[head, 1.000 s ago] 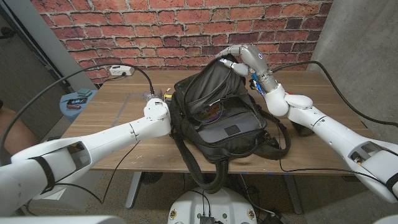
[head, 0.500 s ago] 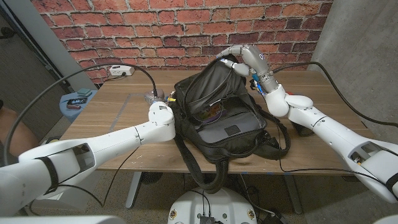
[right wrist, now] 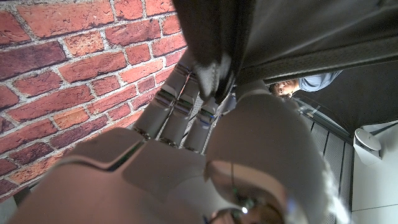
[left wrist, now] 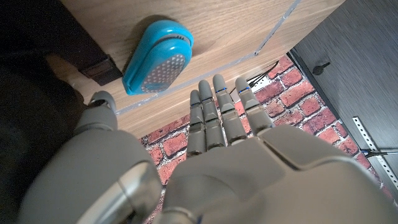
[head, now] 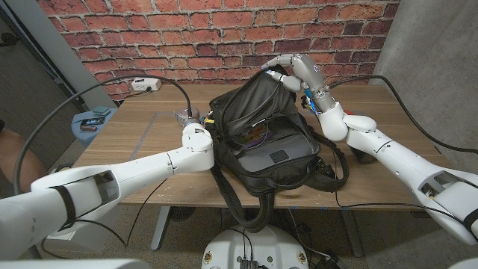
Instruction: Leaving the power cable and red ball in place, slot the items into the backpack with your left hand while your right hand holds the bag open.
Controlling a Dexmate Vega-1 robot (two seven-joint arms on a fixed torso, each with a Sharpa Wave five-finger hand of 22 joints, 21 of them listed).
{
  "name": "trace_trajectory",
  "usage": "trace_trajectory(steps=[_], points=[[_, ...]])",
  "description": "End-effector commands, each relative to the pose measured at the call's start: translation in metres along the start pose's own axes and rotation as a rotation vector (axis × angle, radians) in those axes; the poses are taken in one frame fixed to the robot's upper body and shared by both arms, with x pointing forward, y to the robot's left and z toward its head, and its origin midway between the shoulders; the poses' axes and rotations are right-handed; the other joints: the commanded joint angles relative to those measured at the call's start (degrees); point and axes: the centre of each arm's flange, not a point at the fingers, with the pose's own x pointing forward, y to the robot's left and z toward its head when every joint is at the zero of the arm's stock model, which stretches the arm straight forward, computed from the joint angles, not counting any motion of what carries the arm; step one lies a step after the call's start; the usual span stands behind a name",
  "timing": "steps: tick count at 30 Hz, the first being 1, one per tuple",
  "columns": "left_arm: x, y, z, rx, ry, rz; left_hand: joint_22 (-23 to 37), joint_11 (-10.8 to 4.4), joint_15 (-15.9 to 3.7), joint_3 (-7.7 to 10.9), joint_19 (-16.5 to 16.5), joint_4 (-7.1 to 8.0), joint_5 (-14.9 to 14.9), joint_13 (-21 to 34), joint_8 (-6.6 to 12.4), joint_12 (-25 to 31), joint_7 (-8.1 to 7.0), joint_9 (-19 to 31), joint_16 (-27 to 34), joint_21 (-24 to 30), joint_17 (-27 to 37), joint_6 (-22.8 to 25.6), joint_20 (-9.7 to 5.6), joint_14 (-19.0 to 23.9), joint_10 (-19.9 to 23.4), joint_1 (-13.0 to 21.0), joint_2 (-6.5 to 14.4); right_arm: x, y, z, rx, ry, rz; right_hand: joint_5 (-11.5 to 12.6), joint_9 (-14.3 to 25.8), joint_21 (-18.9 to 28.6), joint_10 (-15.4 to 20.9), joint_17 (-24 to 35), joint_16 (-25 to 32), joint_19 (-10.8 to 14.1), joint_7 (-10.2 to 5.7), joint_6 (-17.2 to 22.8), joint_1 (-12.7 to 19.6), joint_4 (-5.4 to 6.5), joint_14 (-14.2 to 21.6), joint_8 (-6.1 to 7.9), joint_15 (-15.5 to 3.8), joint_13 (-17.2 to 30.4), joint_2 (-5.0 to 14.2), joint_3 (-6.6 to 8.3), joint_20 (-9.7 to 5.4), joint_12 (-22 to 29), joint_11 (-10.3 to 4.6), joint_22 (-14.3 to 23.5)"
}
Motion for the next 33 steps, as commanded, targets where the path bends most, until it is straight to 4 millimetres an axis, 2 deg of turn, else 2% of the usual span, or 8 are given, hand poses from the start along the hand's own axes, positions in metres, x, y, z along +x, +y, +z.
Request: trace_trajectory(steps=[1, 6, 15, 24, 27, 33], points=[[0.001, -0.006, 0.007, 0.003, 0.000, -0.006, 0.27, 0.72, -0.37, 0.26, 0.46, -0.17, -0.30, -0.65, 0.38, -0.39, 0.29, -0.23, 0.32, 0.10, 0.08, 0.94, 0.00, 0.59, 1.10, 5.64, 6.08, -0.004, -0.001, -0.001, 0.008, 0.009, -0.004, 0.26, 0.30, -0.02, 0.68, 0.20, -0.05, -0.08, 0.00, 0.42, 0.14, 0.07, 0.60, 0.14, -6.76, 0.08, 0.44, -0.13, -4.41, -0.11, 0.09, 0.12], [0.001, -0.009, 0.012, 0.013, -0.008, -0.006, 0.29, 0.95, -0.66, 0.16, 0.87, -0.31, -0.40, -1.43, 0.49, -0.94, 0.18, -0.60, 0.46, 0.30, -0.02, 1.38, -0.12, 1.05, 1.57, 5.39, 5.71, -0.006, -0.002, -0.002, 0.008, 0.014, -0.009, 0.26, 0.31, -0.04, 0.74, 0.23, -0.07, -0.11, 0.01, 0.43, 0.13, 0.08, 0.64, 0.12, -6.76, 0.09, 0.44, -0.18, -4.41, -0.11, 0.15, 0.12], [0.002, -0.014, 0.019, 0.035, -0.014, -0.015, 0.33, 2.12, 0.03, 0.15, 0.46, -0.67, -0.91, -3.40, -0.13, -3.01, 1.47, -1.43, 0.06, 0.22, -0.21, 0.16, 0.26, 0.27, 1.04, 5.06, 5.15, -0.009, -0.004, -0.003, 0.013, 0.022, -0.016, 0.27, 0.31, -0.09, 0.70, 0.28, -0.10, -0.25, 0.01, 0.41, 0.17, 0.09, 0.73, 0.06, -6.76, 0.15, 0.50, -0.21, -4.37, -0.16, 0.03, 0.12], [0.004, -0.016, 0.022, 0.046, -0.014, -0.045, 0.38, 3.06, 0.92, 0.30, -0.58, -0.80, -1.48, -5.67, -0.75, -5.81, 1.95, -2.16, -0.90, -0.11, -0.28, -1.96, 0.38, -2.02, -0.74, 4.58, 5.09, -0.009, -0.004, -0.004, 0.019, 0.022, -0.018, 0.27, 0.32, -0.11, 0.73, 0.32, -0.18, -0.29, 0.01, 0.42, 0.22, 0.07, 0.75, 0.01, -6.77, 0.16, 0.49, -0.27, -4.36, -0.23, 0.07, 0.12], [0.003, -0.017, 0.022, 0.046, -0.015, -0.050, 0.41, 3.90, 1.73, 0.14, -1.15, -0.69, -1.86, -6.80, -0.94, -7.16, 2.18, -2.40, -1.51, -0.30, -0.25, -3.17, 0.39, -3.58, -1.58, 3.94, 4.91, -0.009, -0.004, -0.004, 0.021, 0.022, -0.020, 0.27, 0.33, -0.11, 0.77, 0.33, -0.23, -0.30, 0.03, 0.47, 0.25, 0.08, 0.75, 0.01, -6.77, 0.11, 0.52, -0.28, -4.37, -0.28, 0.05, 0.11], [0.003, -0.019, 0.019, 0.049, -0.008, -0.046, 0.43, 3.58, 1.65, 0.29, -1.35, -0.88, -2.00, -7.46, -0.67, -7.60, 2.11, -2.50, -1.49, -0.34, -0.26, -2.93, 0.38, -3.52, -1.24, 4.05, 4.96, -0.009, -0.003, -0.004, 0.023, 0.026, -0.022, 0.27, 0.34, -0.12, 0.82, 0.39, -0.23, -0.32, 0.00, 0.46, 0.21, 0.12, 0.86, -0.03, -6.76, 0.20, 0.55, -0.35, -4.35, -0.27, 0.03, 0.11]])
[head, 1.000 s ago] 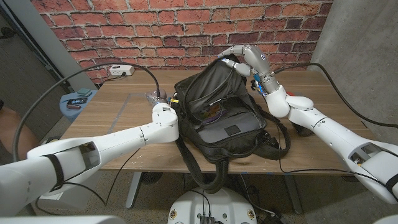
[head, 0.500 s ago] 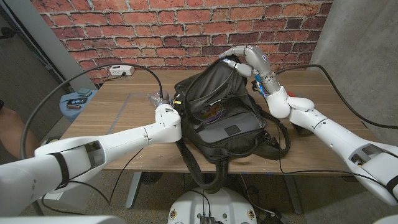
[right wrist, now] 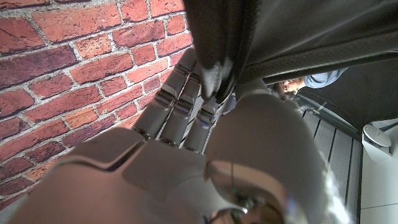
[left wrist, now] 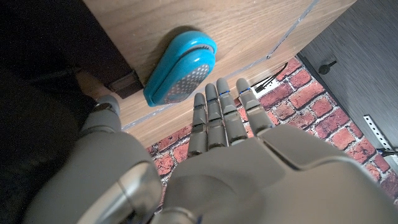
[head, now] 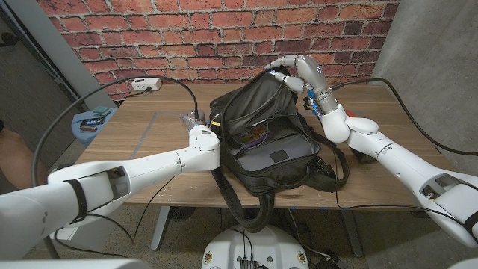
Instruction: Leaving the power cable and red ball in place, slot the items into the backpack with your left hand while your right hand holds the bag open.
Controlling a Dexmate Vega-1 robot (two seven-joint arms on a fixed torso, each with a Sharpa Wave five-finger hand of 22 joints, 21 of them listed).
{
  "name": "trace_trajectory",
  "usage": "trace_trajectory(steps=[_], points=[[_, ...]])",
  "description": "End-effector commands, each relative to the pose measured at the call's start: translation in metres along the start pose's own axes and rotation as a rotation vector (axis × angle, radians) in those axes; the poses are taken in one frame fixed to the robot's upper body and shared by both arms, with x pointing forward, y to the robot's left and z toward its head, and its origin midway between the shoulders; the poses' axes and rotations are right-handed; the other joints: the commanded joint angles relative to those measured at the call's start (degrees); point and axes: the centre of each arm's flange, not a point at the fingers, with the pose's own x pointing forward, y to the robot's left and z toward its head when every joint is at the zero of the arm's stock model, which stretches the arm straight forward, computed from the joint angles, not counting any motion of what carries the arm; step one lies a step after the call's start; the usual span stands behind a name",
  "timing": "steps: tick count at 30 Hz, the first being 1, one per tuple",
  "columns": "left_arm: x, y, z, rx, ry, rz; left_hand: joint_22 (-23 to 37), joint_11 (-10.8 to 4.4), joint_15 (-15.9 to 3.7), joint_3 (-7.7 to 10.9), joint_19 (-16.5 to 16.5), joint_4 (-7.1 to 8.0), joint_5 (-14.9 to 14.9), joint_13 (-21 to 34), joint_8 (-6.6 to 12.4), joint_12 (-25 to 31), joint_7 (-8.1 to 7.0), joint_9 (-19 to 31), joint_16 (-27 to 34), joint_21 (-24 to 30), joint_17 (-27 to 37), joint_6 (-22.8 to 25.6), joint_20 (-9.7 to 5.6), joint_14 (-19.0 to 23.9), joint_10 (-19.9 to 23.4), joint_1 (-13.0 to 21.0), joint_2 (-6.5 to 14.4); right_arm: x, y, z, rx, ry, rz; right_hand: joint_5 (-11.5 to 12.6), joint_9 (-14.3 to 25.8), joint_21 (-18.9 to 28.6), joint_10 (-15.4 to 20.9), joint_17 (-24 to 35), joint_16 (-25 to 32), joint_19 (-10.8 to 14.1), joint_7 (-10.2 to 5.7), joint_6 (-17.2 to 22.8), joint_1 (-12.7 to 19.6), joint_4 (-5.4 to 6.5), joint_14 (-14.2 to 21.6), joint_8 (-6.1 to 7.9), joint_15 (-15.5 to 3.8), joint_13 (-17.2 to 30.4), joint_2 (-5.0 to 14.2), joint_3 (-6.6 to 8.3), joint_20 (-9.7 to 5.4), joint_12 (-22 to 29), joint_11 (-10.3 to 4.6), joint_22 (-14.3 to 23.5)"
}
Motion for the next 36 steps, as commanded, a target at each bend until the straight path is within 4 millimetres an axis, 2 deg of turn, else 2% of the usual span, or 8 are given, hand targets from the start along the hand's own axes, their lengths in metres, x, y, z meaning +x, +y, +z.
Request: trace_trajectory(steps=[1, 8, 16, 24, 31, 36], points=[[0.000, -0.005, -0.002, 0.010, 0.009, -0.014, 0.16, -0.53, -0.54, 0.38, -0.15, -0.53, -0.30, -0.54, 0.10, -0.36, -0.21, -0.06, -0.08, -0.31, 0.07, 0.41, 0.06, 0.18, 0.47, 4.52, 4.77, 0.000, 0.001, 0.000, 0.008, 0.003, -0.003, 0.36, 0.07, -0.13, 0.39, 0.13, -0.02, -0.33, -0.07, 0.49, 0.04, 0.13, 0.77, 0.19, -6.85, 0.21, 0.74, -0.37, -4.32, -0.27, -0.16, 0.11], [0.001, -0.010, -0.007, 0.012, 0.026, -0.016, 0.23, -1.18, -1.21, 1.14, 0.98, -1.45, -0.42, -2.01, 0.69, -0.75, -0.67, -0.15, 0.50, 0.23, -0.02, 1.77, 0.00, 1.58, 2.81, 5.96, 5.02, 0.000, 0.002, 0.002, 0.009, 0.009, -0.005, 0.37, 0.08, -0.15, 0.33, 0.17, -0.08, -0.39, 0.00, 0.42, 0.05, 0.15, 0.80, 0.12, -6.85, 0.31, 0.78, -0.41, -4.31, -0.30, -0.27, 0.11], [0.002, -0.015, -0.013, 0.020, 0.036, -0.013, 0.24, -1.42, -1.43, 1.26, 1.43, -1.63, -0.49, -2.64, 0.83, -1.08, -0.69, -0.16, 0.87, 0.45, 0.13, 2.27, 0.00, 2.02, 3.45, 6.42, 5.21, 0.002, 0.005, 0.004, 0.019, 0.012, -0.006, 0.36, 0.09, -0.17, 0.44, 0.22, -0.12, -0.44, -0.04, 0.52, 0.04, 0.16, 0.86, 0.11, -6.84, 0.32, 0.77, -0.48, -4.24, -0.33, -0.22, 0.11], [0.003, -0.020, -0.014, 0.021, 0.032, 0.021, 0.28, -2.61, -2.13, 1.39, 2.51, -2.03, -0.62, -3.70, 1.16, -1.28, -1.20, -0.14, 1.99, 0.96, 0.52, 3.50, -0.28, 3.53, 5.57, 7.62, 5.43, 0.000, 0.007, 0.005, 0.024, 0.019, -0.011, 0.37, 0.10, -0.19, 0.51, 0.27, -0.15, -0.50, -0.07, 0.47, 0.08, 0.15, 0.93, 0.05, -6.86, 0.22, 0.78, -0.52, -4.21, -0.43, -0.18, 0.10], [0.003, -0.026, -0.013, 0.023, 0.030, 0.082, 0.33, -4.07, -3.35, 1.67, 4.99, -2.73, -0.61, -4.91, 1.80, -1.21, -1.90, -0.09, 3.94, 2.11, 1.00, 6.15, -0.95, 6.53, 9.00, 10.09, 5.30, -0.003, 0.007, 0.004, 0.034, 0.030, -0.015, 0.37, 0.11, -0.23, 0.49, 0.31, -0.18, -0.60, -0.09, 0.49, 0.08, 0.17, 0.98, 0.03, -6.84, 0.24, 0.82, -0.55, -4.19, -0.48, -0.20, 0.10], [0.003, -0.035, -0.012, 0.030, 0.037, 0.134, 0.38, -4.44, -4.19, 1.72, 6.76, -2.80, -0.63, -5.55, 2.30, -1.03, -2.15, -0.05, 5.11, 2.95, 1.26, 8.30, -1.38, 8.37, 11.32, 11.48, 4.96, -0.005, 0.006, 0.004, 0.039, 0.038, -0.025, 0.37, 0.12, -0.25, 0.58, 0.32, -0.23, -0.66, -0.15, 0.51, 0.12, 0.15, 0.97, 0.01, -6.87, 0.29, 0.83, -0.56, -4.20, -0.46, -0.23, 0.10]])
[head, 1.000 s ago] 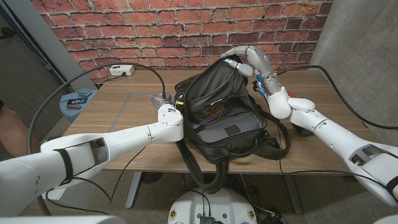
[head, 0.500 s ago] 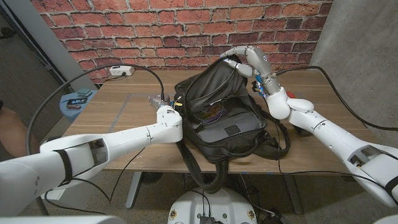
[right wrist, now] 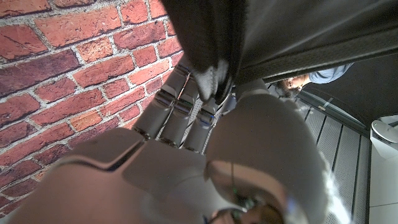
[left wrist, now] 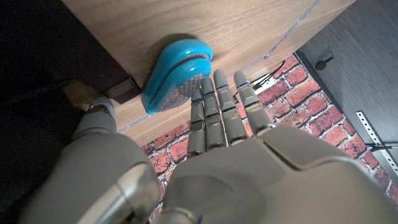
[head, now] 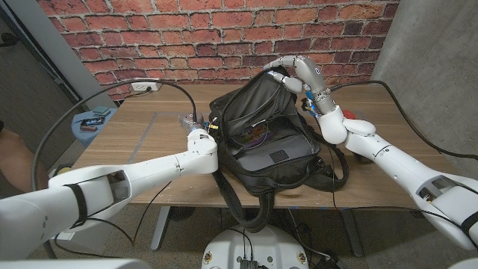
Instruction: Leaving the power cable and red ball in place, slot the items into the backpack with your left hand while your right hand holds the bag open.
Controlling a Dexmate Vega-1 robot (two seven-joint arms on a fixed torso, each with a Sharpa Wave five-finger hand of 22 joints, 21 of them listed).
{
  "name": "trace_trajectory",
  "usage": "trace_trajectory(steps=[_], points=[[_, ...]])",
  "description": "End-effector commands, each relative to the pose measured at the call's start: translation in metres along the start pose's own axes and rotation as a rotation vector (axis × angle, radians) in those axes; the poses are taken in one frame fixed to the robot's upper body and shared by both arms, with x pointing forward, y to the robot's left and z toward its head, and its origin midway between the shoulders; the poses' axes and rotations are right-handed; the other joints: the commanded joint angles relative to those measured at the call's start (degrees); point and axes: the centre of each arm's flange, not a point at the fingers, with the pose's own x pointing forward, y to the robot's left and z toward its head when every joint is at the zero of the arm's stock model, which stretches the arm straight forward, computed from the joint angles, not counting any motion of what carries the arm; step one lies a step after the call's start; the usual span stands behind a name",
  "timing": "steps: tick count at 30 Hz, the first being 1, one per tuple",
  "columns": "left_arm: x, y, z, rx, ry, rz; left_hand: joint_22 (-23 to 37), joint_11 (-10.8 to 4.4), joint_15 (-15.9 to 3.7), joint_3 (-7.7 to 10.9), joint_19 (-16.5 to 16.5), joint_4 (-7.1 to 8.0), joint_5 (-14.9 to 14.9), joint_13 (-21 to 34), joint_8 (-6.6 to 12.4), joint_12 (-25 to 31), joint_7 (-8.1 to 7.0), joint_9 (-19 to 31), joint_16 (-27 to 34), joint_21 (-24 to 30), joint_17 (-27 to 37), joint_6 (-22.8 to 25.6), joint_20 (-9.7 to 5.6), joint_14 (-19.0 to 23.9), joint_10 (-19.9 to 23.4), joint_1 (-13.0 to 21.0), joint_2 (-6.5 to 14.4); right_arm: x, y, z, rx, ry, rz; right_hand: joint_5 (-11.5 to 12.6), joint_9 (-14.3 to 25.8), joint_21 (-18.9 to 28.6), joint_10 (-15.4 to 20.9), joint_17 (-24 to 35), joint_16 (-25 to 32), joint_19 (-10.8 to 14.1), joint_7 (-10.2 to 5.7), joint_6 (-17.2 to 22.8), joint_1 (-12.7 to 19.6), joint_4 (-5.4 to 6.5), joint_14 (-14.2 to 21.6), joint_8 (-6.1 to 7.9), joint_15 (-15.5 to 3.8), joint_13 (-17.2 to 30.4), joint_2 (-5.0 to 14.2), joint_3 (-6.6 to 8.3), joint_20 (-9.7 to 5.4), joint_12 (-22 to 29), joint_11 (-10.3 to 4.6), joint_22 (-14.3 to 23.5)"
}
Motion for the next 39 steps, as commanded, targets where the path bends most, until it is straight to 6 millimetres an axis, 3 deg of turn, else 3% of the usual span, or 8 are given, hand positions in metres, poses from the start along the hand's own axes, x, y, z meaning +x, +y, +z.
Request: trace_trajectory(steps=[1, 4, 10, 13, 16, 20, 26, 39], points=[[-0.001, -0.017, 0.002, 0.008, 0.012, 0.098, 0.12, -0.18, -0.64, 0.26, 1.64, -0.48, -0.08, -0.34, 0.71, 0.19, -0.13, 0.23, 0.96, 1.09, 0.31, 1.53, -0.18, 1.52, 1.95, 9.51, 7.21, -0.005, 0.000, 0.000, 0.014, 0.016, -0.011, 0.28, 0.12, -0.26, 0.48, 0.06, -0.22, -0.39, -0.07, 0.36, 0.29, -0.09, 0.34, 0.28, -6.66, 0.18, 0.61, -0.33, -4.31, -0.27, -0.13, 0.10], [-0.002, -0.023, 0.003, 0.002, 0.011, 0.120, 0.16, -0.52, -1.26, 0.40, 3.04, -0.47, 0.02, -0.73, 1.06, 0.26, -0.35, 0.27, 1.87, 1.76, 0.50, 3.14, -0.28, 3.03, 3.35, 10.61, 7.10, -0.005, 0.000, 0.000, 0.017, 0.021, -0.017, 0.28, 0.12, -0.28, 0.54, 0.10, -0.22, -0.44, 0.09, 0.32, 0.27, -0.08, 0.39, 0.24, -6.64, 0.22, 0.61, -0.37, -4.28, -0.25, -0.14, 0.10], [-0.005, -0.029, 0.003, -0.011, 0.000, 0.153, 0.27, -3.60, -4.09, 1.18, 5.60, -0.77, 0.96, -0.68, 2.09, 1.56, -1.86, 0.41, 4.39, 3.22, 1.10, 7.79, -1.89, 7.12, 8.56, 14.61, 7.05, -0.006, 0.000, 0.000, 0.021, 0.026, -0.018, 0.27, 0.13, -0.29, 0.44, 0.12, -0.29, -0.47, -0.01, 0.32, 0.28, -0.08, 0.38, 0.20, -6.66, 0.26, 0.59, -0.41, -4.27, -0.33, -0.16, 0.10], [-0.004, -0.031, 0.004, -0.013, 0.009, 0.122, 0.30, -3.18, -3.84, 1.02, 5.25, -0.56, 1.11, -0.56, 1.71, 1.05, -1.79, 0.44, 4.41, 3.23, 1.39, 7.39, -2.01, 6.25, 7.58, 15.21, 6.86, -0.005, -0.001, 0.000, 0.024, 0.026, -0.017, 0.27, 0.14, -0.31, 0.46, 0.14, -0.31, -0.53, 0.02, 0.35, 0.27, -0.07, 0.40, 0.19, -6.64, 0.26, 0.61, -0.43, -4.24, -0.35, -0.16, 0.09], [-0.005, -0.033, 0.005, -0.017, 0.011, 0.089, 0.35, -2.38, -2.48, -0.04, 3.54, 0.71, 0.82, -0.36, 0.63, 0.19, -1.31, 0.46, 3.66, 2.74, 1.42, 5.44, -1.43, 4.31, 5.91, 13.34, 6.06, -0.005, -0.002, 0.000, 0.023, 0.025, -0.011, 0.28, 0.14, -0.33, 0.46, 0.16, -0.30, -0.56, 0.02, 0.34, 0.24, -0.04, 0.46, 0.17, -6.64, 0.26, 0.65, -0.45, -4.23, -0.37, -0.15, 0.09], [-0.005, -0.034, 0.004, -0.027, 0.024, 0.083, 0.37, -2.44, -2.58, -0.01, 3.12, 0.65, 0.78, -0.27, 0.43, 0.02, -1.20, 0.48, 3.65, 2.67, 1.44, 5.24, -1.38, 4.15, 5.74, 13.57, 6.11, -0.004, -0.002, -0.001, 0.021, 0.026, -0.009, 0.28, 0.15, -0.34, 0.47, 0.17, -0.32, -0.60, 0.04, 0.38, 0.25, -0.04, 0.47, 0.17, -6.65, 0.32, 0.66, -0.46, -4.25, -0.36, -0.14, 0.09], [-0.006, -0.039, -0.001, -0.049, 0.031, 0.112, 0.52, -6.84, -7.16, 0.49, 7.30, -0.64, 0.79, 1.38, 2.75, 2.91, -3.94, 0.81, 8.01, 5.16, 2.88, 12.88, -4.65, 10.30, 13.40, 19.43, 6.82, -0.002, 0.001, -0.001, 0.028, 0.026, -0.002, 0.28, 0.16, -0.36, 0.46, 0.17, -0.41, -0.65, 0.01, 0.38, 0.26, -0.03, 0.42, 0.14, -6.63, 0.41, 0.70, -0.46, -4.24, -0.36, -0.13, 0.09], [-0.007, -0.051, -0.004, -0.078, 0.042, 0.127, 0.66, -9.84, -9.79, 0.20, 9.37, -0.56, 0.51, 3.49, 4.03, 5.23, -6.16, 1.13, 10.79, 6.93, 3.94, 17.35, -6.21, 14.02, 18.24, 23.33, 7.09, 0.002, 0.008, -0.002, 0.038, 0.030, 0.013, 0.28, 0.18, -0.39, 0.51, 0.24, -0.45, -0.73, 0.09, 0.43, 0.26, -0.01, 0.55, 0.10, -6.64, 0.43, 0.74, -0.52, -4.21, -0.43, -0.07, 0.08]])
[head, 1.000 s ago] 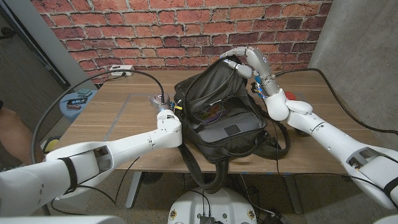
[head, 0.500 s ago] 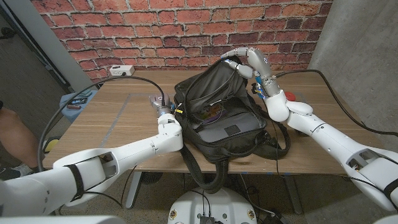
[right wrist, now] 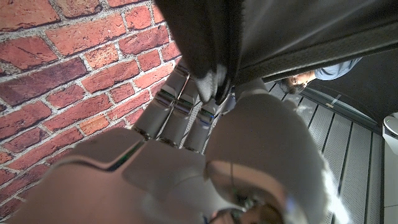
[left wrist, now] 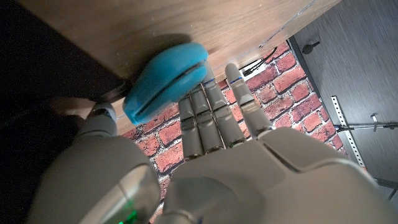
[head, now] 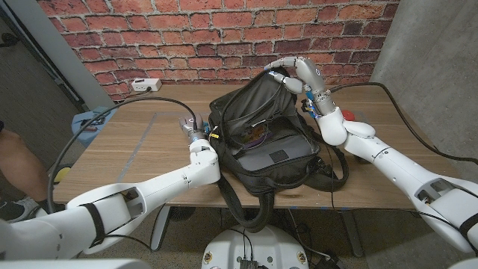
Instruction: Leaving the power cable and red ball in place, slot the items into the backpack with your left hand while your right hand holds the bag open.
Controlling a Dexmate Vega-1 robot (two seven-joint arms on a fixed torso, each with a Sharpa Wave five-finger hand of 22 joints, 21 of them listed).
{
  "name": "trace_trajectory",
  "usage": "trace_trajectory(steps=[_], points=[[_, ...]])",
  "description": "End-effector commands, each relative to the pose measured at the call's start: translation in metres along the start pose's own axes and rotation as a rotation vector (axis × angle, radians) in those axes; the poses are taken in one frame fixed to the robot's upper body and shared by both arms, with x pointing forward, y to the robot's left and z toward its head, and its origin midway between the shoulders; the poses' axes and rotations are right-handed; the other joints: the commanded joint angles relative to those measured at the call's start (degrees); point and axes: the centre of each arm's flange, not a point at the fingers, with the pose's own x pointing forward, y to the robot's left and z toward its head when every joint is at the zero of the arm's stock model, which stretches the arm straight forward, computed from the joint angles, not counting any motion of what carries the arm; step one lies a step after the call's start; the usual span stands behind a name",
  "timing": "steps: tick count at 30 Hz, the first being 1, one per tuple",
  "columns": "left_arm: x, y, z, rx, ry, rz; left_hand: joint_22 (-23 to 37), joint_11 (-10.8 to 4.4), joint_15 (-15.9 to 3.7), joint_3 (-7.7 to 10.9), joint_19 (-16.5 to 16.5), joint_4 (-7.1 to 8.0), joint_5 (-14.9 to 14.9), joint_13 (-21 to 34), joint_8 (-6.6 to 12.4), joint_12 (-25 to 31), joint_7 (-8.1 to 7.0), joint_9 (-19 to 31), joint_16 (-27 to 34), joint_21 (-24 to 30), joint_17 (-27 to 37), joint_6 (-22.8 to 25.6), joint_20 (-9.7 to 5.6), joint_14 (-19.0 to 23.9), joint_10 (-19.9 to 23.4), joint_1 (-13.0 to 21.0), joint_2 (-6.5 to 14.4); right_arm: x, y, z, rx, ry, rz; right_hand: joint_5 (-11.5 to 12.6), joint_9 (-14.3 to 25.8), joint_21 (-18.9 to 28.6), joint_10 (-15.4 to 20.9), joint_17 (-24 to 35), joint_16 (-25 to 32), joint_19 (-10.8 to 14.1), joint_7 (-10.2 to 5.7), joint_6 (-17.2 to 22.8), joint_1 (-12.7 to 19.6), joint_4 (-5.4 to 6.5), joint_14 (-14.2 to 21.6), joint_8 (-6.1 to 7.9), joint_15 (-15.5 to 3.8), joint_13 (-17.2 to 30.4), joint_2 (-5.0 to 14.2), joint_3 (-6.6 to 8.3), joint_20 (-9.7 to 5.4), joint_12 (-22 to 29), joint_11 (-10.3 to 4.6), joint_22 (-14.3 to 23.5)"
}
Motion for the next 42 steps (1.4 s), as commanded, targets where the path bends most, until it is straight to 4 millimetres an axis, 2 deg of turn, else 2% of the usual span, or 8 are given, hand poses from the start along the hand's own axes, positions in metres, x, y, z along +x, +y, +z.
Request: trace_trajectory(steps=[1, 4, 7, 13, 24, 42], points=[[-0.003, -0.014, -0.006, -0.026, 0.020, 0.003, 0.13, -0.61, -0.40, 0.28, 1.08, -0.92, -0.17, 0.69, 0.62, 0.73, -0.47, 0.17, 0.65, 0.75, 0.21, 1.34, -0.35, 1.45, 1.45, 21.70, 8.75, 0.003, 0.006, 0.000, 0.011, 0.003, 0.017, 0.38, 0.18, 0.00, 0.48, 0.25, -0.05, -0.32, -0.01, 0.45, -0.02, 0.00, 0.56, 0.24, -6.64, 0.26, 0.60, -0.04, -4.44, -0.01, -0.09, 0.08], [-0.002, -0.013, -0.007, -0.034, 0.017, 0.011, 0.15, -0.70, -0.82, 0.21, 1.42, -0.65, -0.20, 1.05, 0.92, 1.13, -0.62, 0.22, 0.81, 1.04, 0.24, 2.25, -0.45, 1.88, 2.21, 21.76, 8.93, 0.004, 0.007, -0.001, 0.012, 0.005, 0.017, 0.38, 0.19, -0.01, 0.54, 0.26, -0.08, -0.36, -0.01, 0.46, 0.01, -0.02, 0.57, 0.22, -6.66, 0.24, 0.60, -0.04, -4.42, -0.03, -0.08, 0.08], [-0.002, -0.012, -0.007, -0.040, 0.010, 0.022, 0.16, -1.72, -1.35, 0.11, 1.80, -0.48, -0.21, 1.64, 1.20, 1.76, -0.90, 0.29, 1.05, 1.44, 0.15, 3.24, -0.75, 2.84, 3.37, 21.93, 8.95, 0.003, 0.008, -0.001, 0.016, 0.008, 0.017, 0.38, 0.19, -0.02, 0.53, 0.28, -0.09, -0.38, 0.08, 0.46, 0.01, -0.02, 0.60, 0.21, -6.66, 0.25, 0.59, -0.07, -4.38, -0.06, -0.02, 0.07], [-0.002, 0.000, -0.007, -0.077, 0.010, 0.035, 0.17, -2.51, -1.69, 0.02, 1.98, -0.37, -0.20, 2.26, 1.46, 2.21, -1.34, 0.37, 1.08, 1.78, 0.07, 4.18, -1.07, 3.29, 4.05, 22.17, 8.97, 0.004, 0.008, -0.001, 0.013, 0.010, 0.017, 0.38, 0.20, -0.06, 0.57, 0.33, -0.08, -0.48, 0.08, 0.52, -0.01, 0.00, 0.71, 0.20, -6.66, 0.20, 0.61, -0.10, -4.31, -0.13, -0.02, 0.07], [-0.009, 0.031, -0.008, -0.144, -0.017, 0.084, 0.18, -2.69, -1.80, -0.05, 1.77, -0.24, -0.13, 3.14, 1.56, 2.67, -1.50, 0.47, 1.08, 2.08, 0.07, 4.81, -1.27, 3.59, 4.53, 22.57, 9.16, 0.005, 0.013, -0.001, 0.026, 0.018, 0.013, 0.38, 0.23, -0.13, 0.54, 0.35, -0.19, -0.66, 0.04, 0.42, -0.01, 0.01, 0.73, 0.10, -6.64, 0.23, 0.66, -0.12, -4.23, -0.23, -0.02, 0.06], [-0.016, 0.058, -0.010, -0.204, -0.035, 0.121, 0.17, -2.90, -2.14, -0.29, 1.37, 0.06, 0.06, 4.46, 1.67, 3.14, -1.68, 0.80, 0.81, 2.52, -0.04, 5.30, -1.33, 3.71, 4.74, 22.60, 9.43, 0.011, 0.016, 0.000, 0.033, 0.011, 0.020, 0.38, 0.26, -0.18, 0.61, 0.42, -0.34, -0.81, 0.07, 0.46, 0.01, 0.01, 0.77, 0.01, -6.65, 0.29, 0.68, -0.19, -4.16, -0.35, 0.02, 0.05]])
